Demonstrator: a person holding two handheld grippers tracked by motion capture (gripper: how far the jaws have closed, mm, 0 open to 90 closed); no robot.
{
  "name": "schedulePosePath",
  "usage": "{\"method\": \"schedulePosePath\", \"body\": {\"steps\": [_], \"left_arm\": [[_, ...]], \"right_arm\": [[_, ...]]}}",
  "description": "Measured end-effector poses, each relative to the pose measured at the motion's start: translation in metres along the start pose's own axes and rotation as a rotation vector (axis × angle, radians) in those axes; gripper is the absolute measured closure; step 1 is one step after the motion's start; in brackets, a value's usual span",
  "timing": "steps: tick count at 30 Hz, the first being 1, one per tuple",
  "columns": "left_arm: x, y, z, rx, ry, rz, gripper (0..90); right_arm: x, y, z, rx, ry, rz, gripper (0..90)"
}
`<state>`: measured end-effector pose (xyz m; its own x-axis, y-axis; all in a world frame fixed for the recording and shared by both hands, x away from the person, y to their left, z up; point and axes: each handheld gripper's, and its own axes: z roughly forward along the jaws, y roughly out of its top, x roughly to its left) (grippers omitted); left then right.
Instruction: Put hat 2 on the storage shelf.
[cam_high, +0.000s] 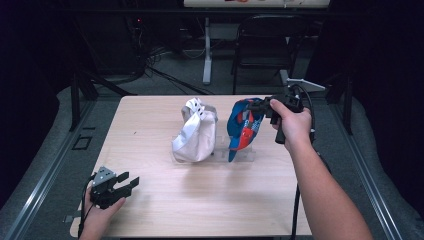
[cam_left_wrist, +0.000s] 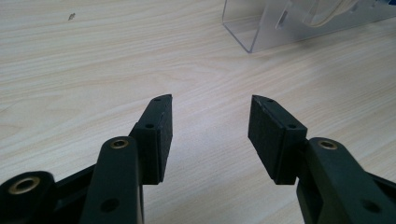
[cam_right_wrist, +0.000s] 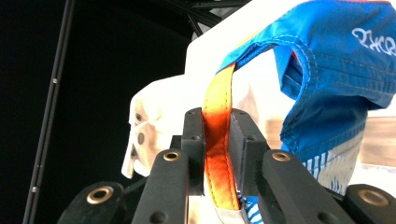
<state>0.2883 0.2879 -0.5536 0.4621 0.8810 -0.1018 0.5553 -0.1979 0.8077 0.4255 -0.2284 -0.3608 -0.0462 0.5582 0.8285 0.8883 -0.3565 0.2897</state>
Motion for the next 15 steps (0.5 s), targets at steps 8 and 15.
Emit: {"method": "schedulePosePath", "body": {"steps": [8, 15], "left_arm": [[-0.0003, 0.0011, 0.0022, -0.002, -0.006, 0.002, 50.3], [0.0000, 0.0021, 0.0021, 0.013, -0.008, 0.004, 50.3]], "right_arm": [[-0.0039, -0.0046, 0.0010, 0.006, -0.012, 0.002, 77.4], [-0.0103, -0.0070, -0.0005, 0.019, -0.039, -0.015, 77.0]]}}
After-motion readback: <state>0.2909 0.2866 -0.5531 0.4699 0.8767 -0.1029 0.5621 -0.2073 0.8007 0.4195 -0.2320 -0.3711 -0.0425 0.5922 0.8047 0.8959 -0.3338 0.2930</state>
